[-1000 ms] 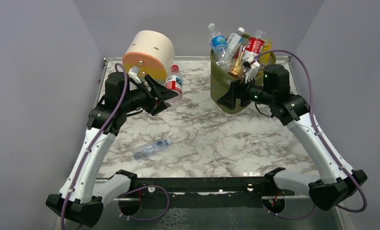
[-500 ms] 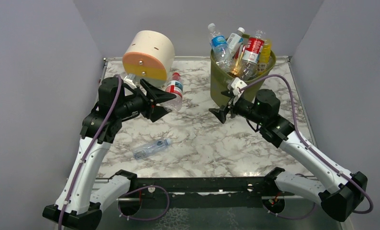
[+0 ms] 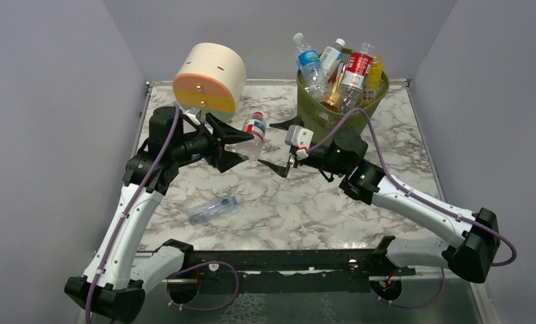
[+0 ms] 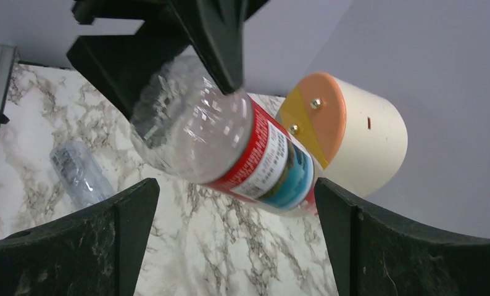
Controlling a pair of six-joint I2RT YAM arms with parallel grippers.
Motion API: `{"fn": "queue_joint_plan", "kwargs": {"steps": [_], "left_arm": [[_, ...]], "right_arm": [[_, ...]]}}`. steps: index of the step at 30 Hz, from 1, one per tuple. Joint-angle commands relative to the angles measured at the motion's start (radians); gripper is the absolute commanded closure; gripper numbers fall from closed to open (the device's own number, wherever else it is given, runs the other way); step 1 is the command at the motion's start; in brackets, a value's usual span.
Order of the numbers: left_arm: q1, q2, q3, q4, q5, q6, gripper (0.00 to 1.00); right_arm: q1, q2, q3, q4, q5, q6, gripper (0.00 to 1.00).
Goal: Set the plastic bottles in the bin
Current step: Pick up the plastic bottle at the center of the board.
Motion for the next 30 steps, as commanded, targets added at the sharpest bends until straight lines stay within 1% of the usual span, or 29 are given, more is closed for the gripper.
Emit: {"fn": "queue_joint_plan", "kwargs": {"steps": [1,3,6,10,14,18,20,25,28,30], "left_arm": [[-0.001,0.041,0.027,0.045,0.045,-0.147,0.39],[-0.001,0.061,0.037,0.046,0.056,-0.141,0.39],[-0.001,0.08,0.036,0.051,0.073,-0.139,0.39],[-0.001,0.087,0.04,0.064,0.09,-0.145,0.39],[-0.001,0.083,0.043,0.071,0.103,-0.154,0.39],[-0.001,0.072,0.028,0.086,0.112,-0.166,0.39],[0.0,0.067,0.024,0.088,0.114,-0.167,0.39],[-0.001,0.069,0.012,0.098,0.11,-0.156,0.36],[0.001,0.093,0.033,0.118,0.1,-0.11,0.33],[0.002,0.128,0.085,0.113,0.095,-0.053,0.3]], "right_arm": [[0.064,0.038,0.054,0.047,0.02,-0.152,0.0],[0.085,0.061,0.069,0.021,0.04,-0.198,0.0],[0.095,0.081,0.073,0.043,0.05,-0.218,0.0],[0.108,0.144,0.093,0.031,0.116,-0.275,0.0],[0.107,0.174,0.078,0.083,0.156,-0.289,0.01],[0.108,0.212,0.095,0.098,0.185,-0.308,0.01],[0.107,0.211,0.084,0.133,0.204,-0.302,0.06],[0.108,0.192,0.091,0.148,0.202,-0.277,0.27],[0.108,0.176,0.089,0.141,0.213,-0.266,0.36],[0.108,0.163,0.083,0.129,0.23,-0.247,0.38]]}}
